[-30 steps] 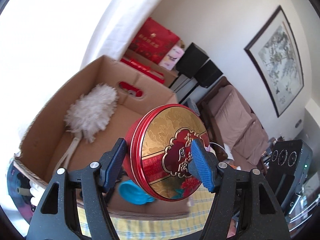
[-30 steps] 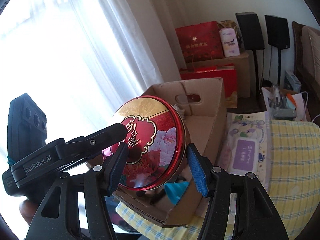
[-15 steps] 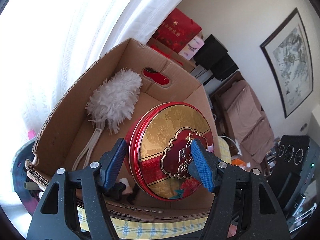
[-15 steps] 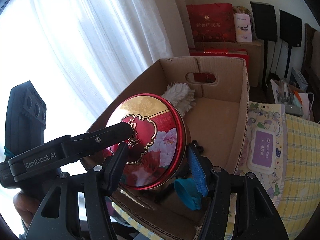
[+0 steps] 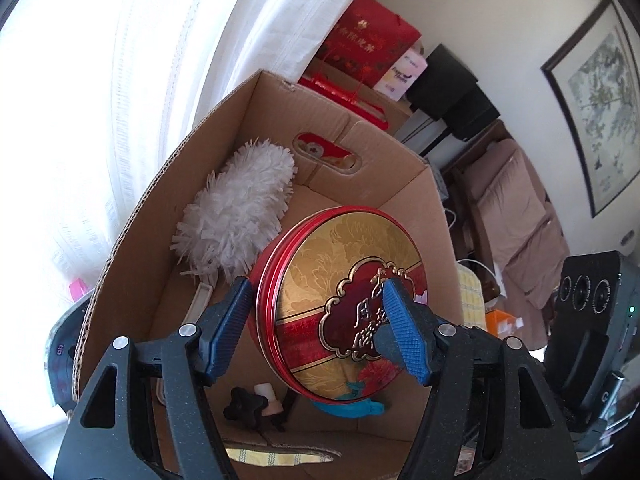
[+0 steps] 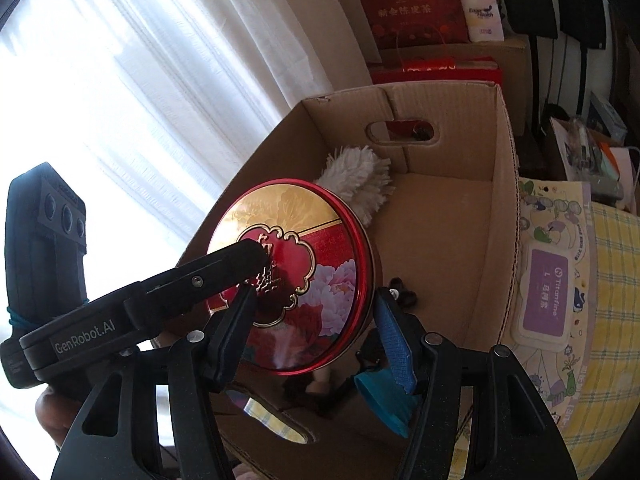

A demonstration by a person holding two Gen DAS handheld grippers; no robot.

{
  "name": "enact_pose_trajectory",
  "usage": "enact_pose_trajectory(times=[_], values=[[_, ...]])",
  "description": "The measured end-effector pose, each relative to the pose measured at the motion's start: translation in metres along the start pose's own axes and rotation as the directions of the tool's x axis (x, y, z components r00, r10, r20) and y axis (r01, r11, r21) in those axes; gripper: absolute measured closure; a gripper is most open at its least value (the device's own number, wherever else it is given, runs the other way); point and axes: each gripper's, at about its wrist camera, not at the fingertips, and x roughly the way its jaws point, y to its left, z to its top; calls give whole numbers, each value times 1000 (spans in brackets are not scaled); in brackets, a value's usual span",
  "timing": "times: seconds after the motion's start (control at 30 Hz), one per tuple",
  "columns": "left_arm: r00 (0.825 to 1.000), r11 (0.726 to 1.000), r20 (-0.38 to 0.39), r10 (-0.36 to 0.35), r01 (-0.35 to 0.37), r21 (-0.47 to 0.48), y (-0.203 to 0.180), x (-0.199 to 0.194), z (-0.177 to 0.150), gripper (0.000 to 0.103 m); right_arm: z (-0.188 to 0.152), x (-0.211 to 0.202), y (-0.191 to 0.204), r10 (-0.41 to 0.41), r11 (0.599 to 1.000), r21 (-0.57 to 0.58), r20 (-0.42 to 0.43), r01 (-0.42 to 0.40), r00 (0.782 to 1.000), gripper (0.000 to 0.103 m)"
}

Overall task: Organize objects
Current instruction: 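Lift the red tin and lower it into the cardboard box, then open the left gripper to release the red tin in the box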

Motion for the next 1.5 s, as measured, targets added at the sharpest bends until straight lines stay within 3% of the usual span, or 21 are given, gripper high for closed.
enact_pose_trajectory(times=[0.27,0.43,0.5,0.6,0.7,0.87,1.03,1.1,1.27,1.5], values=[[995,997,-95,12,-20,-78,22,25,9,36,15,29,1,-42,999,-32,-135,38,990,41],[970,980,-242,4,-52,-191,46,53,9,34,15,62,-2,-78,995,-74,-273,60,959,42],[959,982,-282,16,-69,-178,45,58,8,27,14,76,2,-123,989,-120,-319,88,940,42],[959,983,-284,-1,-51,-176,43,56,5,24,12,87,6,-174,979,-163,-367,121,914,42],[967,979,-251,-39,-14,-205,44,50,2,19,10,88,4,-207,973,-178,-373,149,905,41],[973,979,-219,-67,21,-205,37,41,0,17,11,76,4,-213,970,-185,-328,159,920,43],[987,985,-139,-86,64,-159,17,17,3,15,9,49,13,-208,960,-238,-253,148,945,43],[991,989,-104,-84,71,-126,7,7,5,10,7,32,15,-186,962,-239,-217,133,958,42],[996,998,-69,-61,59,-36,-19,-8,0,7,3,-14,13,-157,969,-210,-126,128,980,38],[998,995,-52,-48,52,90,-60,-14,-14,7,-4,-63,-8,-134,979,-157,-42,126,990,33]])
